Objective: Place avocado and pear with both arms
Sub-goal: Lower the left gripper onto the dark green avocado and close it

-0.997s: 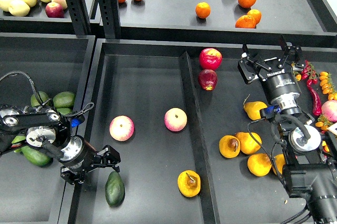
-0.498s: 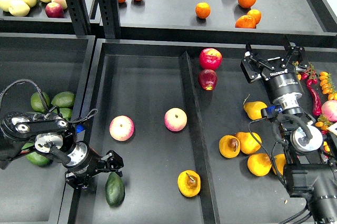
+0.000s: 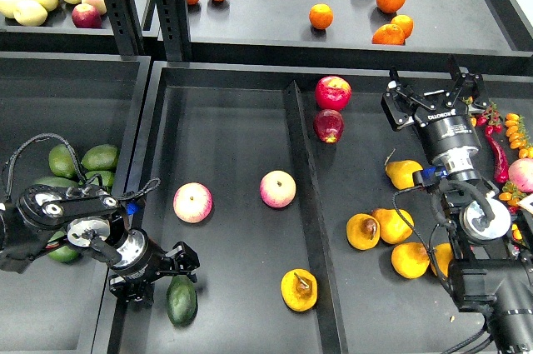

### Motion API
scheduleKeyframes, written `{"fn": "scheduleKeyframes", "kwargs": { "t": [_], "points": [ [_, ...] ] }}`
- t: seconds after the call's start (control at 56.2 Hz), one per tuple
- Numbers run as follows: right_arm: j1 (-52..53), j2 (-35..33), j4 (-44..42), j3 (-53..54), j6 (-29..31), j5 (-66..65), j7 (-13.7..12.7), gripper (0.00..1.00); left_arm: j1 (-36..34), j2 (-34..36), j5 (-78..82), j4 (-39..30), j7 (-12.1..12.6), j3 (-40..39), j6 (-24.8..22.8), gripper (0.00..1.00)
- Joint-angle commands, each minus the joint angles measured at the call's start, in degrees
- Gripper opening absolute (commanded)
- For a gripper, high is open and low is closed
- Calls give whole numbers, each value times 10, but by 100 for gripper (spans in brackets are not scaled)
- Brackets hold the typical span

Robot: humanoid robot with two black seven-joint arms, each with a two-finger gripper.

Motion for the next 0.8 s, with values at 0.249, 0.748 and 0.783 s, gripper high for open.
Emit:
{"fn": "scheduleKeyframes", "kwargs": {
  "t": [0.249, 0.748, 0.783],
  "points": [
    [-1, -1, -1, 1, 2, 0, 0, 100, 16, -23, 0, 22, 0, -4, 0, 95],
    [-1, -2, -1, 6, 4, 0, 0, 100, 25, -33, 6, 23, 0, -4, 0, 79],
    [-1, -2, -2, 6, 5, 0, 0, 100, 25, -32, 10, 23, 0, -4, 0, 77]
  ]
}}
